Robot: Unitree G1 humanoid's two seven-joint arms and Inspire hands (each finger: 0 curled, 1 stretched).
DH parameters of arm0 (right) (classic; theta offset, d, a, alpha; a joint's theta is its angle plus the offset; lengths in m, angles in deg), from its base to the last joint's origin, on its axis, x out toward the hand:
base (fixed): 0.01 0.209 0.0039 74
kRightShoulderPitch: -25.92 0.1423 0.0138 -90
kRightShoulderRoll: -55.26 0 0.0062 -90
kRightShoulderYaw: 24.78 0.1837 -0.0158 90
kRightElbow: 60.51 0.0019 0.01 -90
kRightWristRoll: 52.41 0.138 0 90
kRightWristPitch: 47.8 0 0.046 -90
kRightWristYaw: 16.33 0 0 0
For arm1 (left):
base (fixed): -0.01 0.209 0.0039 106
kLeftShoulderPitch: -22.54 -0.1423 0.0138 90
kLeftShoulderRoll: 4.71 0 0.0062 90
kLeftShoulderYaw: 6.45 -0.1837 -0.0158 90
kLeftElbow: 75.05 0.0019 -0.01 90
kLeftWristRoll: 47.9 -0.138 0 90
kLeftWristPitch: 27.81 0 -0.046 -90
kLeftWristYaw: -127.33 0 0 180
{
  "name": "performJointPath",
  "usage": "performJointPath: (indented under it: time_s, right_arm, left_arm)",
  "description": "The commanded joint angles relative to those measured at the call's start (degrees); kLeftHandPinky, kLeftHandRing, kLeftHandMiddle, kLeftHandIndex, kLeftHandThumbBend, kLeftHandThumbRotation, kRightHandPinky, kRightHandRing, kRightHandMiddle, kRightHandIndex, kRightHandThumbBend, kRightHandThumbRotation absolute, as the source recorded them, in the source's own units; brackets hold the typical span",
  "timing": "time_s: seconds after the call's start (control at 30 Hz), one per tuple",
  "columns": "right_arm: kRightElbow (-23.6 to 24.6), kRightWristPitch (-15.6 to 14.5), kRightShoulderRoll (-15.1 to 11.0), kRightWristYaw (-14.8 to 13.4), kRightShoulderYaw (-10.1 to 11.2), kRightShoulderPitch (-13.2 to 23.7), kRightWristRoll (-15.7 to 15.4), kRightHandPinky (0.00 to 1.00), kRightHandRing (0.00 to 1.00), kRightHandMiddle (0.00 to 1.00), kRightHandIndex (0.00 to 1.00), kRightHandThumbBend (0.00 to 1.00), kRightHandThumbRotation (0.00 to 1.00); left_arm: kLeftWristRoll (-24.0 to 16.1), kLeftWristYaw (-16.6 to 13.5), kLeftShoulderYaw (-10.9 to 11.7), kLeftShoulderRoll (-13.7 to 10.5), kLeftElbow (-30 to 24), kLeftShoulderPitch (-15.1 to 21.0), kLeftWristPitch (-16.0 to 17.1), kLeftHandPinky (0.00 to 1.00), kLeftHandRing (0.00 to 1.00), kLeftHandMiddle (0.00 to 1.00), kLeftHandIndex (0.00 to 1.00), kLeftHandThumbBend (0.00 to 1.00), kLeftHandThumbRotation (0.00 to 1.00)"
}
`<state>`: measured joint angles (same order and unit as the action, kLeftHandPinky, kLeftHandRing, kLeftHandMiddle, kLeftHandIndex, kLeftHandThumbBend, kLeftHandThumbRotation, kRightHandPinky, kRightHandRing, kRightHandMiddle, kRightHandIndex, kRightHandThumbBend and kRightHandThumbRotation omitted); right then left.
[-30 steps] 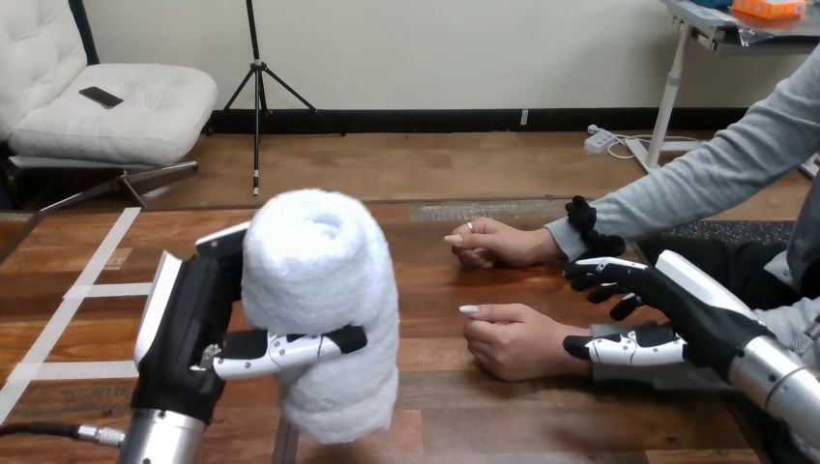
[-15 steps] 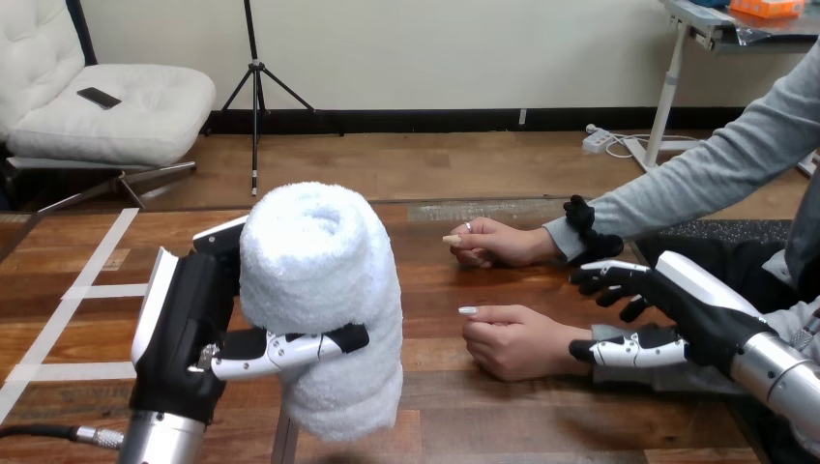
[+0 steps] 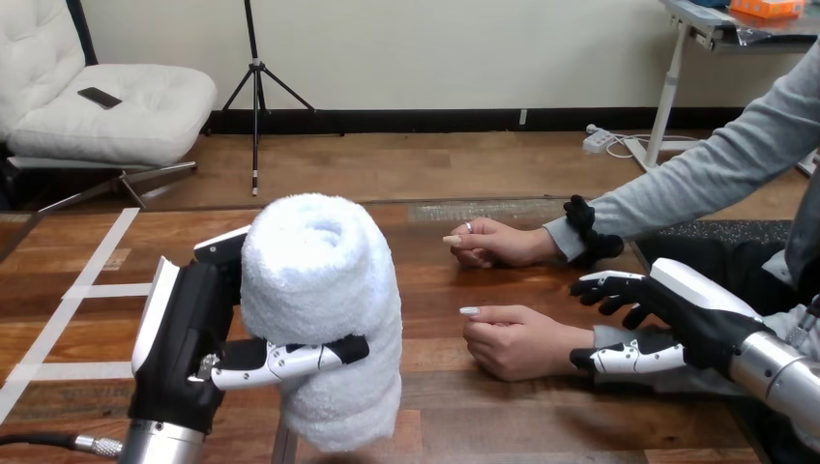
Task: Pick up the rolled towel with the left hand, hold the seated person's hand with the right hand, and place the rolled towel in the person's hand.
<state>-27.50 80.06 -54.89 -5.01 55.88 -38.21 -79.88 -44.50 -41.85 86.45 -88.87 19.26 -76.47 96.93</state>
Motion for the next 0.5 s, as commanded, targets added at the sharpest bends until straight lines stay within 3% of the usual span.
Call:
performJointPath:
  time_s: [0.0, 0.47]
  right_arm:
    - [-0.1, 0.0, -1.1, -0.4, -1.2, 6.4, -0.7, 0.72, 0.81, 0.84, 0.84, 0.76, 0.43]
    - [-1.4, -1.3, -1.0, 1.2, -3.0, 8.7, -0.9, 0.76, 0.84, 0.85, 0.84, 0.88, 0.37]
  left_arm:
    - [-0.5, -0.2, 0.2, 0.0, -2.0, 2.5, 2.0, 0.28, 0.32, 0.37, 0.37, 0.59, 0.0]
    - [0.5, 0.5, 0.3, 0.1, -1.7, 2.5, 1.9, 0.27, 0.31, 0.37, 0.37, 0.58, 0.0]
